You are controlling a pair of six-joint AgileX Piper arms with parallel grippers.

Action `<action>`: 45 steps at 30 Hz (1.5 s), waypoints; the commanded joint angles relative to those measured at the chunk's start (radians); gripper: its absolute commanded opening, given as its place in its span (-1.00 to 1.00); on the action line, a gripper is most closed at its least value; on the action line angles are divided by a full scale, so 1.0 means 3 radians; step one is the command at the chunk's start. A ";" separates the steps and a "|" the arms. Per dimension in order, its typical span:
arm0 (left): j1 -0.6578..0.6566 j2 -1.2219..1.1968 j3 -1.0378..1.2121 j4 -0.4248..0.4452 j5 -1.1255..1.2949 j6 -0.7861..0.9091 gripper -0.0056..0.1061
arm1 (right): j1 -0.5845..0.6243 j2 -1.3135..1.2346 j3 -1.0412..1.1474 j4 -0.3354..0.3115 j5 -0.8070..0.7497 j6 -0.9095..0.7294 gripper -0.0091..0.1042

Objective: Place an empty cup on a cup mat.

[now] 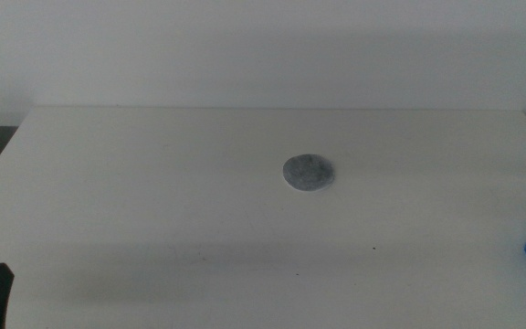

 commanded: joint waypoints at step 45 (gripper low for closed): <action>-0.0004 -0.0012 -0.0001 -0.0007 -0.0043 -0.0009 0.78 | -0.0881 0.2742 -0.1587 -0.0052 0.0720 -0.0397 0.80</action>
